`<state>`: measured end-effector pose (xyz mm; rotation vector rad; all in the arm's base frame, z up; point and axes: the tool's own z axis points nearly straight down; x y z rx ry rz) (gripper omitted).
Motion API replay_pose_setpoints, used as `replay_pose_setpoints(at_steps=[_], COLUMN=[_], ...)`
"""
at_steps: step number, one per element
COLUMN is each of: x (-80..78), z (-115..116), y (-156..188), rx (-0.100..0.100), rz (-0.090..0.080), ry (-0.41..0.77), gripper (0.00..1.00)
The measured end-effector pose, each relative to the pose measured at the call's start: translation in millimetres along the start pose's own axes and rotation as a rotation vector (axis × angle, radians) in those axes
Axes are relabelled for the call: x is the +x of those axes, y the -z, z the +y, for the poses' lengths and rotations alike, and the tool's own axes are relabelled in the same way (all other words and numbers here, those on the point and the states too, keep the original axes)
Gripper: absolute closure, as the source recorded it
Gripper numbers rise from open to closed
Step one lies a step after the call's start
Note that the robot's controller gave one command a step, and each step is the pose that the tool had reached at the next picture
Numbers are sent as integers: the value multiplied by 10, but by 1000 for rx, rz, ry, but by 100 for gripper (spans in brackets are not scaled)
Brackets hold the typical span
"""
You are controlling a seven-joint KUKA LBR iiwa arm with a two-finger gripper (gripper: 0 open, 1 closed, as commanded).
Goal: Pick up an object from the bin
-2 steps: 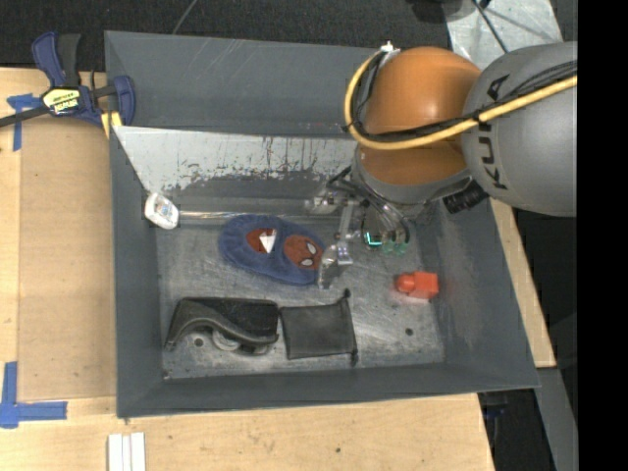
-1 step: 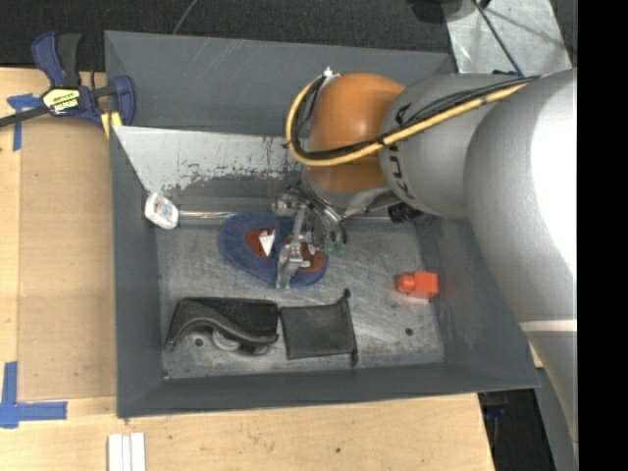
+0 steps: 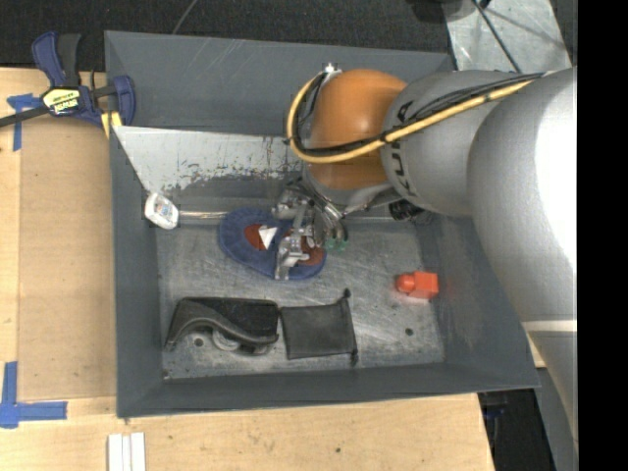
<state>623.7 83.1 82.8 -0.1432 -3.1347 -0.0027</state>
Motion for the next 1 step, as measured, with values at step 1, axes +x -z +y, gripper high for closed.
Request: replay_pose_setpoints(at_steps=[1], x=[92], z=[-40], y=[1344], rx=[-1], rz=[-15], ry=[4], gripper=[100])
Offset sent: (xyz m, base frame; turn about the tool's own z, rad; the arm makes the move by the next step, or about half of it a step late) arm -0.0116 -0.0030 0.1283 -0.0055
